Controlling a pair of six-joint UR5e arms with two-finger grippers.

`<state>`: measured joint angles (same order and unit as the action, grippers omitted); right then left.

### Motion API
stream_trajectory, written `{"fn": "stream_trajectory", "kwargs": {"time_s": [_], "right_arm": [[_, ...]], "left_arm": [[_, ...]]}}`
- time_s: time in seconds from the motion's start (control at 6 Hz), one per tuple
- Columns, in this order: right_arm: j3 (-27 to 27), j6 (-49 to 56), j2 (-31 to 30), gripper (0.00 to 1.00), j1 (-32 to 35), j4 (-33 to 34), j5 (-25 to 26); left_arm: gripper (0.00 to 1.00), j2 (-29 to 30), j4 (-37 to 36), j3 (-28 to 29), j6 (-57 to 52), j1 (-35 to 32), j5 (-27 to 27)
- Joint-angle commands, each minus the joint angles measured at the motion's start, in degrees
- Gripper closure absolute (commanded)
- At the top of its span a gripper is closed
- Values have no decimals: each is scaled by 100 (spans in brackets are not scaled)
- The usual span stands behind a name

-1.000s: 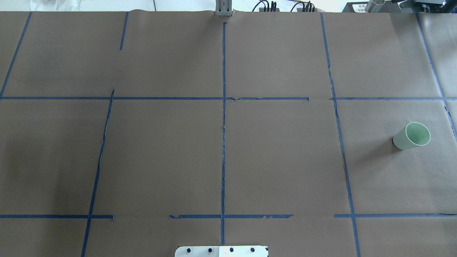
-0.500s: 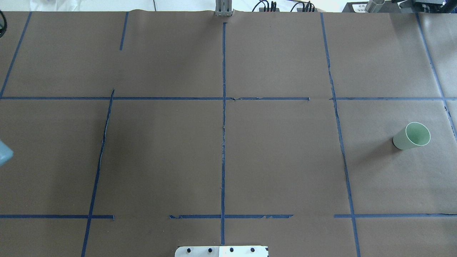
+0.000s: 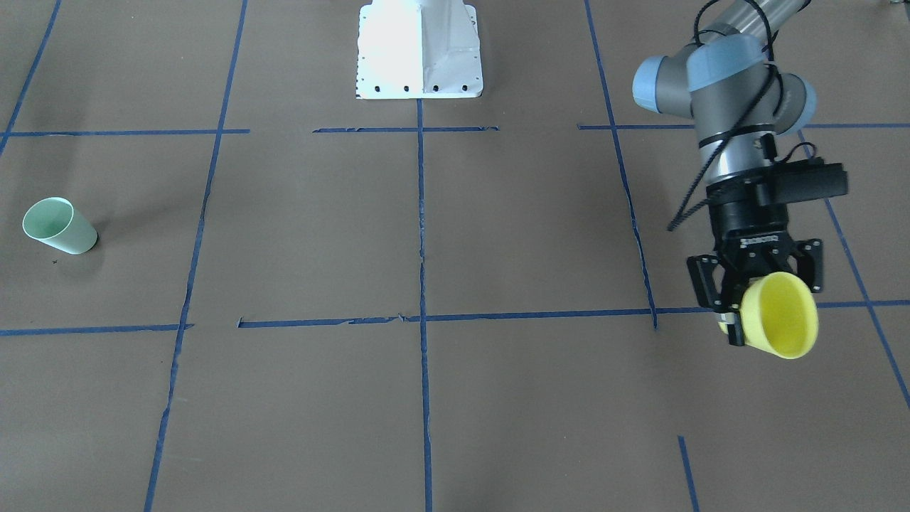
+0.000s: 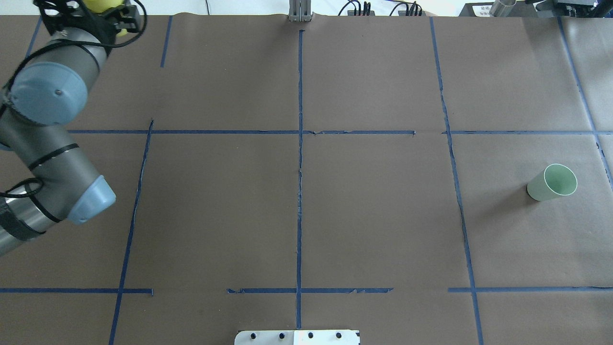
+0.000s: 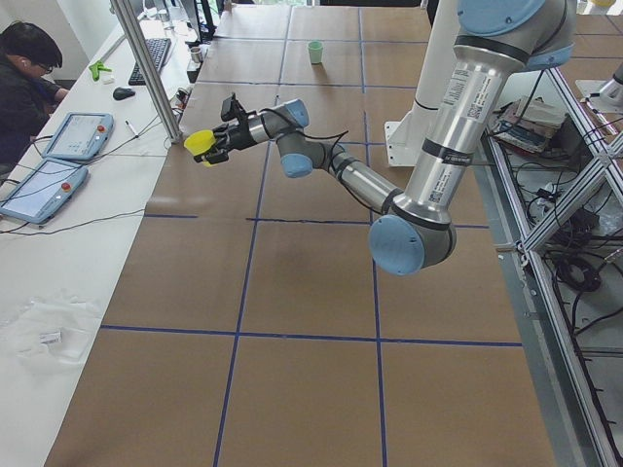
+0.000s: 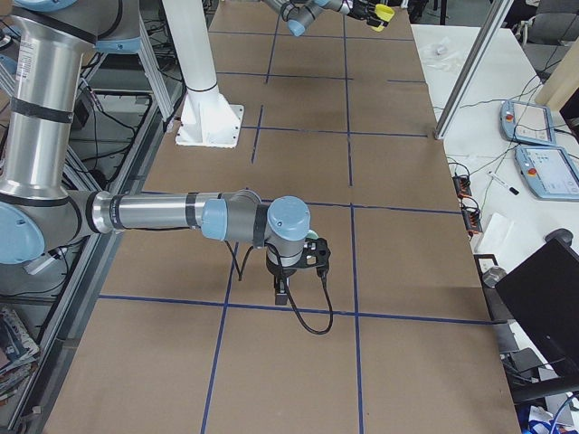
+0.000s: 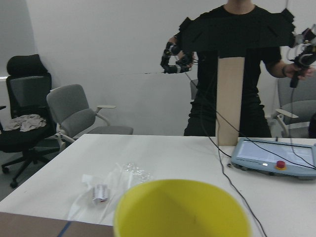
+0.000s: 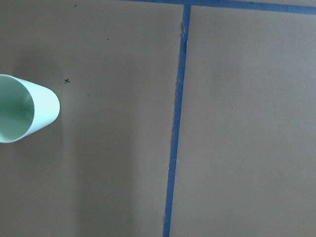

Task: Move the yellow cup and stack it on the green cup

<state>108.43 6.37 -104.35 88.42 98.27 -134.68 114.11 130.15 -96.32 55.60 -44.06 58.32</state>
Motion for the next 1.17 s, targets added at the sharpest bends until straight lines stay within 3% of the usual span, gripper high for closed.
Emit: {"fn": "stream_trajectory", "kwargs": {"time_s": [0.0,0.17,0.5,0.83,1.0], "right_arm": [[38,-22,150,0,-9,-1,-84],[55,-74,300,0,-9,-1,-424],[55,-536,1009,0,-376,43,-542],[38,-2289,2141,0,-1225,69,-533],[3,-3186,2791,0,-1648,87,-542]], "left_arm": [[58,670,-8,217,-40,965,-893],[58,1257,-8,750,-23,1361,-1676],[58,2076,-51,1778,502,1793,-2733],[58,2877,-69,2597,513,2224,-3605],[58,2914,-69,2644,548,2357,-3713]]}}
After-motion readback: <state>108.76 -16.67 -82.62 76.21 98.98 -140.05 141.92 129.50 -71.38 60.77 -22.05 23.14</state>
